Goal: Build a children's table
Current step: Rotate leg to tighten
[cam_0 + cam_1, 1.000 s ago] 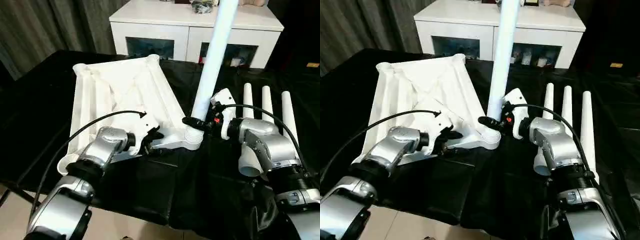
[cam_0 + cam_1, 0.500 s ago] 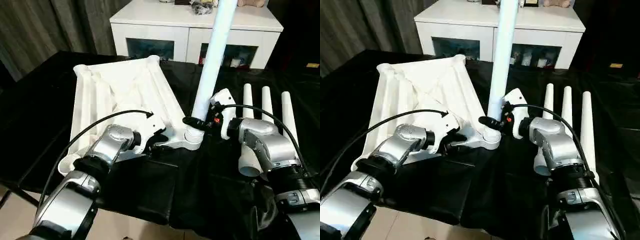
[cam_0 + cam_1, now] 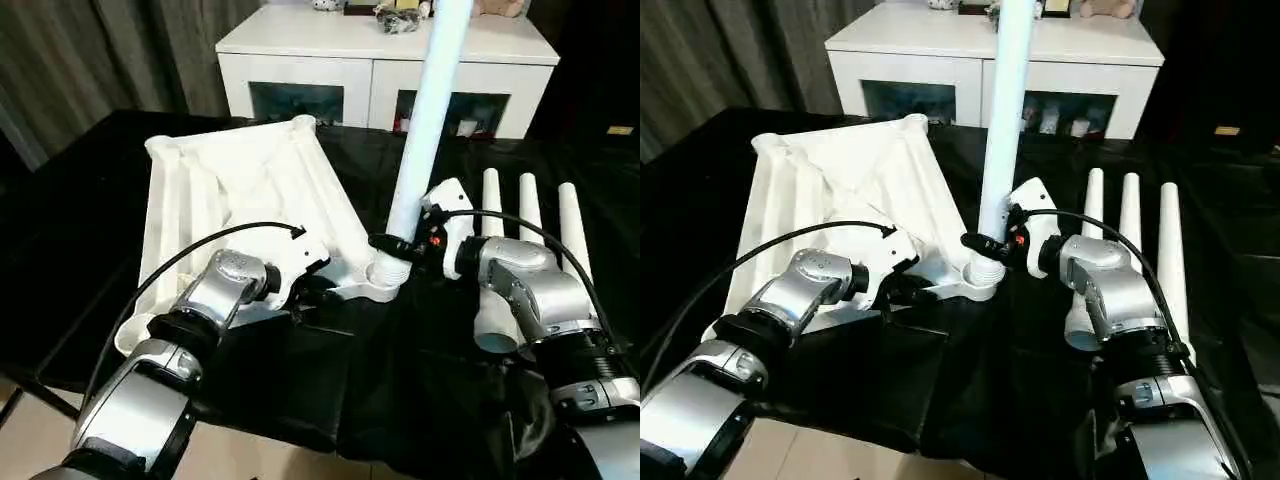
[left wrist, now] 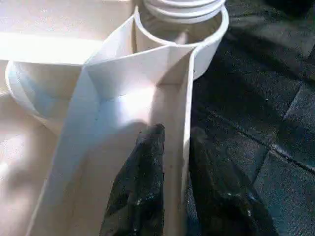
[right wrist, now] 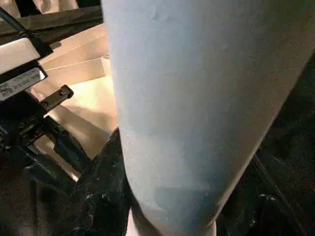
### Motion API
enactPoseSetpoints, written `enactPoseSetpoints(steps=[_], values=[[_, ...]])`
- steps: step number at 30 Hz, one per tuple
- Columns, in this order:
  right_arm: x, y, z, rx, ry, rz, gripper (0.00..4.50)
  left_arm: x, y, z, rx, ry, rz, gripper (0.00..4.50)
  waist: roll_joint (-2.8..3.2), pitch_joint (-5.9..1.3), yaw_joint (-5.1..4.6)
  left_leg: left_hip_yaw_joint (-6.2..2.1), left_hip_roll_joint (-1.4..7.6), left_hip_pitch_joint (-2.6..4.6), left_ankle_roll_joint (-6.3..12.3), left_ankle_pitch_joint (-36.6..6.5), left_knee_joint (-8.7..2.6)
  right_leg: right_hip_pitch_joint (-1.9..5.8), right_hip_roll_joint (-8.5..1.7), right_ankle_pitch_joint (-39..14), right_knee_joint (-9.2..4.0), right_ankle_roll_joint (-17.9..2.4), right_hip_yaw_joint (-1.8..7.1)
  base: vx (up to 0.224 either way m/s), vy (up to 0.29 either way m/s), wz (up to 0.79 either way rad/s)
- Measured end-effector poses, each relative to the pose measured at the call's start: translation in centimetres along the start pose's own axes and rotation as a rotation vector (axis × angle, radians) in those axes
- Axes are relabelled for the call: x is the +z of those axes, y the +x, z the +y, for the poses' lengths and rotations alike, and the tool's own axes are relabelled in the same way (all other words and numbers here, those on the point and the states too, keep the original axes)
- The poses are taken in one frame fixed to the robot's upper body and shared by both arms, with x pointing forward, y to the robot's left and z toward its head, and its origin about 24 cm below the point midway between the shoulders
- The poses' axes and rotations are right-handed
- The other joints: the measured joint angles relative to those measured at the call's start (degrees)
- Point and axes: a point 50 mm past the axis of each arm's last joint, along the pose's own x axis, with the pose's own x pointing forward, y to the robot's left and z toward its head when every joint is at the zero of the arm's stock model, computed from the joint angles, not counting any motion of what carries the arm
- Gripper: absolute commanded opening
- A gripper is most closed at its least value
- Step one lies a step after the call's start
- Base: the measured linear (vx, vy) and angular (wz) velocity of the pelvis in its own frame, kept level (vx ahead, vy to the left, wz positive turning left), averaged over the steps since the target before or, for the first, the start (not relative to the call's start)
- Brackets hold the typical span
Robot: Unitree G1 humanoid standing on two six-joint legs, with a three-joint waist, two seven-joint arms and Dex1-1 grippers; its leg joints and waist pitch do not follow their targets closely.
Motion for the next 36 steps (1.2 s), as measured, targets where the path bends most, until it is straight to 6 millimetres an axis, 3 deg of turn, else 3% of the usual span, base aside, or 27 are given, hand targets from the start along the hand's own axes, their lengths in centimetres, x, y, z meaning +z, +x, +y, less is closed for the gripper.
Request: enactPoseSetpoints(steps=[10, 20, 36], values=[[0.2, 0.1, 0.1, 0.039, 0.03, -0.005, 1.85, -0.5, -0.4, -1.4, -0.057, 0.027, -0.065, 0.01, 0.08, -0.08, -0.02, 0.18, 0.0, -0.07, 0.33, -0.22, -0.14, 0.06, -0.01, -0.02, -0.47, 0.0, 0.02, 0.0, 0.0, 0.0], [0.1, -0.3, 0.7, 0.143, 0.022, 0.057, 1.85, -1.3, -1.1, -2.1, -0.052, 0.07, -0.043, 0.0, -0.14, -0.3, -0.32, 0.23, 0.01, 0.08, 0.29, -0.21, -0.2, 0.11, -0.01, -0.03, -0.44, 0.04, 0.08, 0.0, 0.0, 0.0], [-1.0, -0.9, 0.9, 0.145, 0.142, 0.045, 1.85, -1.2, -1.1, -2.3, -0.057, 0.079, -0.031, 0.0, -0.17, -0.37, -0.39, 0.25, -0.02, 0.05, 0.28, -0.21, -0.28, 0.1, -0.03, -0.05, -0.51, 0.07, 0.07, 0.0, 0.0, 0.0]])
